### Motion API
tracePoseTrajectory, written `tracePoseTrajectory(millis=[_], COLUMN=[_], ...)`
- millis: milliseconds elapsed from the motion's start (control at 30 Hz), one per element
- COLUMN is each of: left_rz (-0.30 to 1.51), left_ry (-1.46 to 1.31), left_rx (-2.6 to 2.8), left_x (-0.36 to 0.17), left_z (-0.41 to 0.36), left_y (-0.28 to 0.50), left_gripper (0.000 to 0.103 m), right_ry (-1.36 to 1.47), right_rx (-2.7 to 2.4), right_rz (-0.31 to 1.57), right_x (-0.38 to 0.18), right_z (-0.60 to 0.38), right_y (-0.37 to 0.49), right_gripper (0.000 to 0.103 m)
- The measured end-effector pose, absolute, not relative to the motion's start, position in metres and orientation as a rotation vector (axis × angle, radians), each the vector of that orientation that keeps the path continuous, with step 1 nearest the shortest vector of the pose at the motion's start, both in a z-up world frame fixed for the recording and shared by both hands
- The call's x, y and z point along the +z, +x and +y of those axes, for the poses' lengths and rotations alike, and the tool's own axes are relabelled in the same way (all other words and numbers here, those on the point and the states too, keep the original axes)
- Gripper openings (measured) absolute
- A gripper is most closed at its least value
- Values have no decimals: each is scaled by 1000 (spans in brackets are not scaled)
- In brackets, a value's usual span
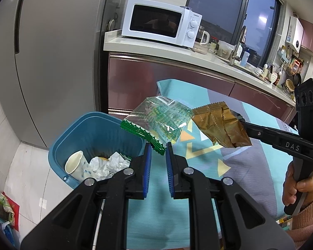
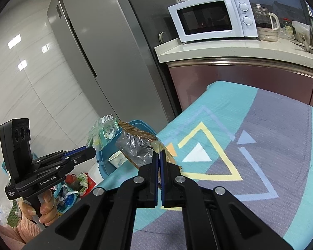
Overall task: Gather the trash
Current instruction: 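Carry the clear and gold wrappers over the teal bin with both tools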
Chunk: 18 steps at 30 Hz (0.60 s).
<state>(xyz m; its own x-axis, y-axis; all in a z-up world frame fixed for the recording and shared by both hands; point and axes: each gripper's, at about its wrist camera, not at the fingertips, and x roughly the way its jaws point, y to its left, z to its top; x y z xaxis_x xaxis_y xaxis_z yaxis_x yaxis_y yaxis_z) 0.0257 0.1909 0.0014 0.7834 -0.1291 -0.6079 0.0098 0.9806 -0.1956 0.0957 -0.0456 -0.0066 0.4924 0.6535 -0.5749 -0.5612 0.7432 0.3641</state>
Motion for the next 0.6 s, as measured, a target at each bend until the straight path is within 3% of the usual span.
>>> tracePoseTrajectory(millis=[600], left_rz=[666], left_ry=[-205], left_rx=[-43], left_x=[-2], left_z=[209], left_y=[26], left_gripper=[14], right_ry=[114], right_rx=[779], right_rz=[768], right_x=[-6], right_z=[-21], right_y=[105], right_gripper=[1])
